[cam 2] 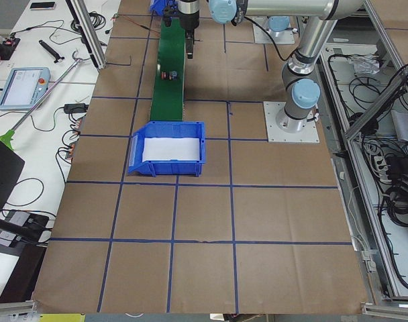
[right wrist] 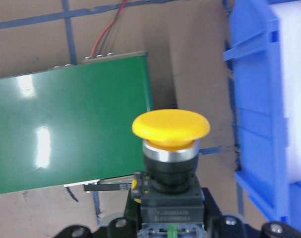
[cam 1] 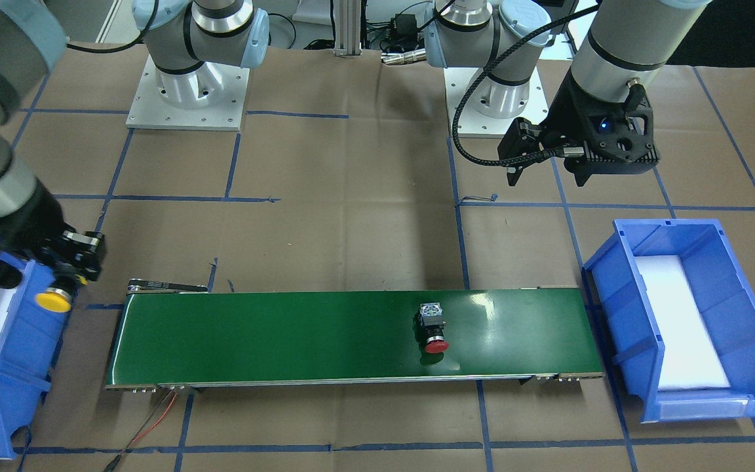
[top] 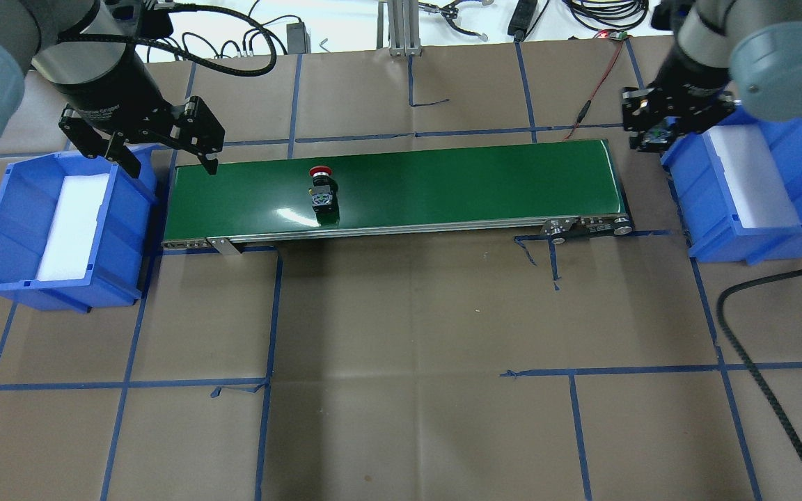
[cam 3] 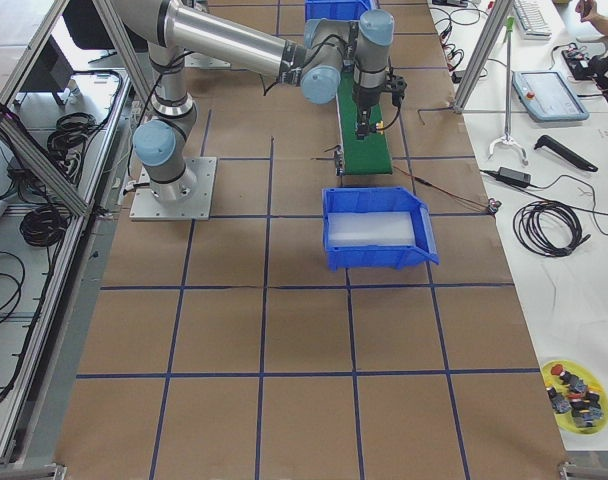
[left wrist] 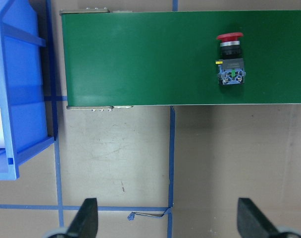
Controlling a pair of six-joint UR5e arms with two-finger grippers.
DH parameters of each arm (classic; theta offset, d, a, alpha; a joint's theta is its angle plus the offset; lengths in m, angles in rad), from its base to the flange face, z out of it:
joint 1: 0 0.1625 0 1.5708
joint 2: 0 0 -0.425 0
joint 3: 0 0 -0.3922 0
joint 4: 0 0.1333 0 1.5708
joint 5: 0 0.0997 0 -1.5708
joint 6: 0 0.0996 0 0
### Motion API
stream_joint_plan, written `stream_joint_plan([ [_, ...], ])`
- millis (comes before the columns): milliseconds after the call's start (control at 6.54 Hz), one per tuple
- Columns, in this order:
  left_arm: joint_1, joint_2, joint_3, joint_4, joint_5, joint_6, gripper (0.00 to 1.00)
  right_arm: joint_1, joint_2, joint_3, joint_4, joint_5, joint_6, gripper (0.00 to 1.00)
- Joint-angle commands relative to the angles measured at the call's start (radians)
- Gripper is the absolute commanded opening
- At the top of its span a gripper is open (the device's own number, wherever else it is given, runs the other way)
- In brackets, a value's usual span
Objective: Transport two buttons from left to right
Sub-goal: 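Carry the yellow button into the empty blue bin with the right gripper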
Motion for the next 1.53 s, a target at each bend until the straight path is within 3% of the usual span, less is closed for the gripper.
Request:
stream_joint_plan([
  [0,0.0,0.001,-0.001,-0.001,0.002,0.0,1.0,-0.237,0.01,-0.011,0.025,0.001,-0.314,0.07],
  [306,0.0,0.001,-0.001,-0.001,0.0,0.0,1.0,-0.309,0.108,-0.001,-0.011,0.001,-0.407,0.06],
  [459,0.0,0.001,-0.001,-0.001,0.0,0.0,1.0,-0.307,0.133,0.036,-0.076,0.004,-0.41,0.06],
  [612,0.0,0.001,-0.001,-0.001,0.0,0.0,1.0,-0.306,0.145,0.112,-0.222,0.004,-0.416,0.06],
  [765,0.0,0.001,-0.001,-0.001,0.0,-0.002,1.0,-0.306,0.158,0.163,-0.274,-0.006,-0.417,0.06],
  [1376,-0.002,0.001,0.0,-0.001,-0.001,0.0,1.0,-0.304,0.227,0.208,-0.349,-0.007,-0.438,0.07],
])
